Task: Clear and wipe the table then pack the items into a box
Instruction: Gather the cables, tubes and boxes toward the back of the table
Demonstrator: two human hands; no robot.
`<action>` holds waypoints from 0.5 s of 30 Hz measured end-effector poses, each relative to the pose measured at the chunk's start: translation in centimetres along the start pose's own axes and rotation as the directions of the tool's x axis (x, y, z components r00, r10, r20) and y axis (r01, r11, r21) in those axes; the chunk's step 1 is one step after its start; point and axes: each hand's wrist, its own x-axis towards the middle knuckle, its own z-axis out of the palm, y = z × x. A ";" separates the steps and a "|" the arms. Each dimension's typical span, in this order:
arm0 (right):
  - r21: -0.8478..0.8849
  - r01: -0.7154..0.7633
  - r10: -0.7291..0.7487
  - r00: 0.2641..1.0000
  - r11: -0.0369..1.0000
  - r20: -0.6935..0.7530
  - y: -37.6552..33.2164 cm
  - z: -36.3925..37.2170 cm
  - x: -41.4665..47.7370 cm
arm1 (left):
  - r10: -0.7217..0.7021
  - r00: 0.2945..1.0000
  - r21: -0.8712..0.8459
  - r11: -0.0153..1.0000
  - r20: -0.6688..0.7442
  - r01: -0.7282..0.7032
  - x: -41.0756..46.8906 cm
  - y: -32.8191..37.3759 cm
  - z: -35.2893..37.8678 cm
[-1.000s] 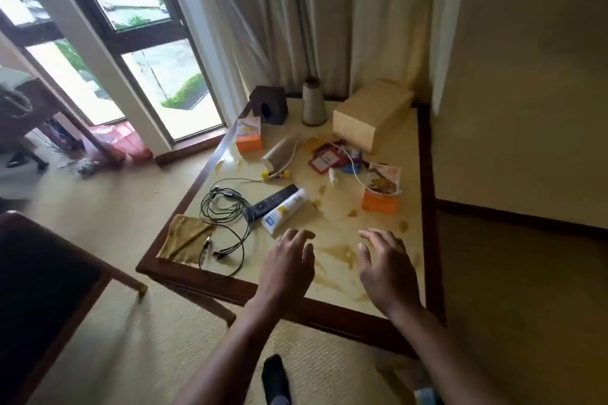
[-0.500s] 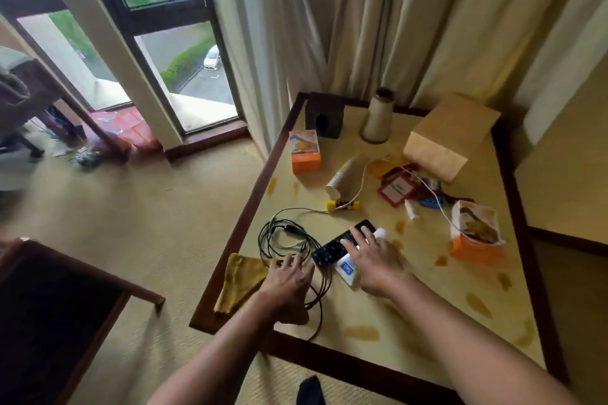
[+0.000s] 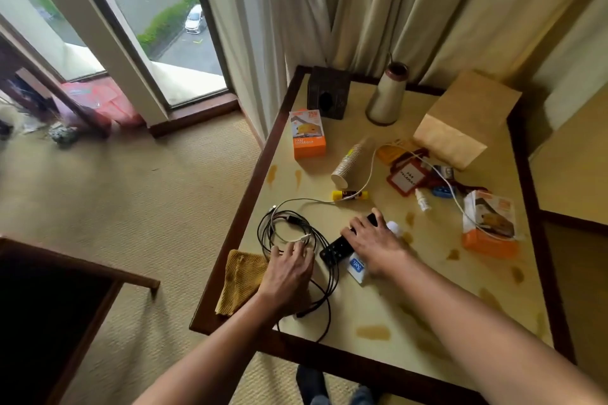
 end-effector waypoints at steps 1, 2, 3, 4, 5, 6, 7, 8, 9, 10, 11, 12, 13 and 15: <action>-0.008 0.011 -0.011 1.000 1.000 0.006 0.1 -0.1 0.0 | -0.016 1.000 -0.001 1.000 -0.007 0.016 0.1 0.1 0.0; -0.015 0.024 -0.024 1.000 1.000 0.010 0.3 -0.2 0.1 | -0.034 0.999 -0.008 0.999 -0.009 0.034 0.2 0.2 -0.1; -0.024 0.042 -0.041 0.999 0.999 0.008 0.5 -0.3 0.1 | -0.060 0.998 -0.022 0.998 -0.007 0.060 0.3 0.2 -0.2; -0.039 0.061 -0.061 0.998 0.997 0.005 0.7 -0.4 0.2 | -0.094 0.996 -0.043 0.995 -0.001 0.093 0.5 0.2 -0.3; -0.055 0.079 -0.079 0.997 0.995 -0.004 0.8 -0.4 0.2 | -0.124 0.992 -0.059 0.990 0.007 0.125 0.6 0.2 -0.4; -0.070 0.092 -0.094 0.995 0.993 -0.019 1.0 -0.4 0.2 | -0.148 0.989 -0.067 0.987 0.013 0.148 0.8 0.2 -0.6; -0.085 0.099 -0.103 0.994 0.991 -0.036 1.2 -0.4 0.2 | -0.163 0.987 -0.067 0.984 0.013 0.163 0.9 0.3 -0.6; -0.095 0.100 -0.104 0.994 0.990 -0.044 1.4 -0.5 0.1 | -0.173 0.985 -0.065 0.983 0.013 0.173 1.1 0.4 -0.7; -0.102 0.100 -0.106 0.993 0.990 -0.051 1.5 -0.6 0.0 | -0.187 0.982 -0.065 0.980 0.011 0.187 1.2 0.4 -0.6; -0.108 0.102 -0.109 0.992 0.989 -0.060 1.5 -0.6 -0.2 | -0.203 0.979 -0.062 0.977 0.014 0.203 1.3 0.4 -0.6; -0.111 0.105 -0.113 0.991 0.988 -0.069 1.6 -0.6 -0.4 | -0.215 0.977 -0.055 0.975 0.019 0.215 1.5 0.4 -0.5; -0.106 0.107 -0.116 0.990 0.989 -0.079 1.7 -0.5 -0.6 | -0.219 0.975 -0.043 0.975 0.025 0.220 1.7 0.5 -0.5; -0.094 0.109 -0.118 0.989 0.990 -0.093 1.7 -0.5 -0.7 | -0.221 0.975 -0.032 0.974 0.033 0.223 1.8 0.6 -0.4; -0.085 0.119 -0.128 0.985 0.989 -0.114 1.7 -0.3 -1.0 | -0.230 0.972 -0.032 0.972 0.042 0.232 2.0 0.8 -0.4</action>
